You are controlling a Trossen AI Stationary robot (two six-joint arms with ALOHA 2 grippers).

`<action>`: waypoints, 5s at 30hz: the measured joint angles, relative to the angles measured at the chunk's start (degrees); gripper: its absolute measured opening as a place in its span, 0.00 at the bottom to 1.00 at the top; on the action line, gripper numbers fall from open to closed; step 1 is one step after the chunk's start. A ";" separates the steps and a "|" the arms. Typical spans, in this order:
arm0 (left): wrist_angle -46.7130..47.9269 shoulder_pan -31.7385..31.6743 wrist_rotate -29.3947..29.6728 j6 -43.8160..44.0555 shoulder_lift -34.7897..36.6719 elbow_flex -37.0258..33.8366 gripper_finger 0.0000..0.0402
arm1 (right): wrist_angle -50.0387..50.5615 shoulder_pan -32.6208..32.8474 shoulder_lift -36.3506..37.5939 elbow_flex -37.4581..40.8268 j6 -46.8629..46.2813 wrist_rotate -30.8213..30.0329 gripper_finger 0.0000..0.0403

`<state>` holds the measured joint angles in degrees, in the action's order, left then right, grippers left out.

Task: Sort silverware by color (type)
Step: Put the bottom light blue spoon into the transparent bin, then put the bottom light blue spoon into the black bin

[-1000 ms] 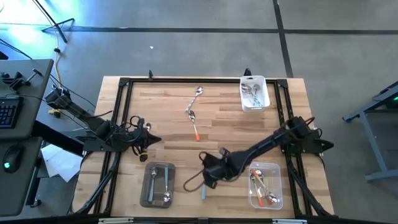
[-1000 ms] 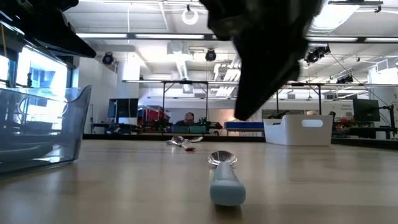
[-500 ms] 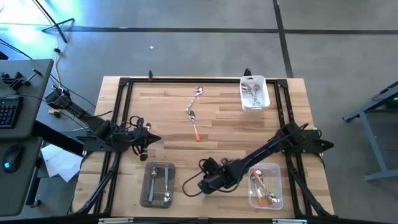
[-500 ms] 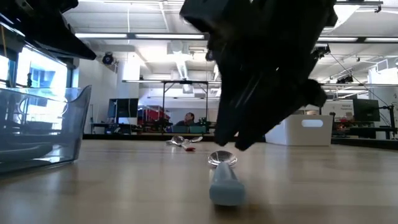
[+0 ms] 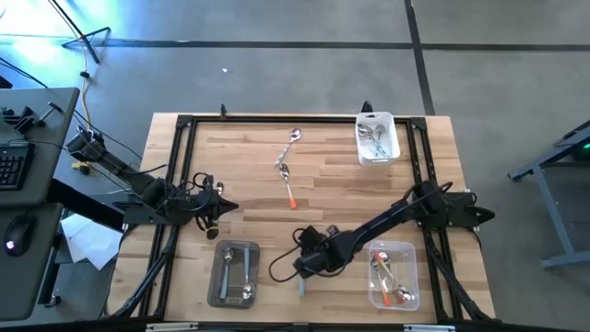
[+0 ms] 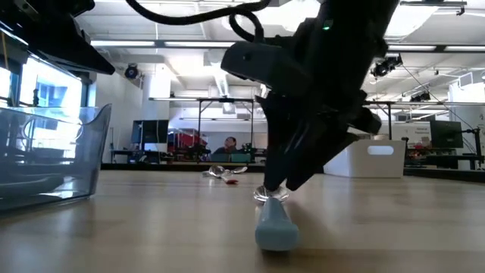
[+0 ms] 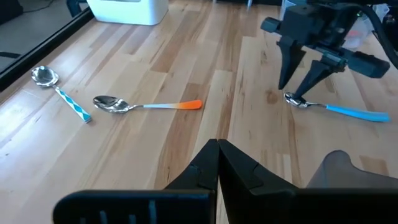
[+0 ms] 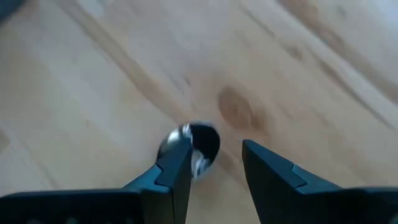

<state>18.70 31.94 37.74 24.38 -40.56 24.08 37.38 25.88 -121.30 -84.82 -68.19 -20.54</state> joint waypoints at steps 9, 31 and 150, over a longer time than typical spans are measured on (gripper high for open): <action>0.18 0.00 -1.18 -0.52 -0.02 0.00 0.00 | -0.83 -1.21 0.17 -1.13 9.30 3.91 0.32; 1.22 0.03 -1.51 -1.01 -0.02 0.00 0.00 | -4.01 -7.53 0.09 -0.52 31.99 13.21 0.32; 10.05 0.04 -3.63 -2.15 7.85 0.02 0.00 | -30.31 -10.20 -19.28 -34.36 99.30 34.54 0.01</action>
<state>28.75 31.99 34.11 22.23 -32.71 24.10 7.07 15.68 -140.57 -119.17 31.11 14.00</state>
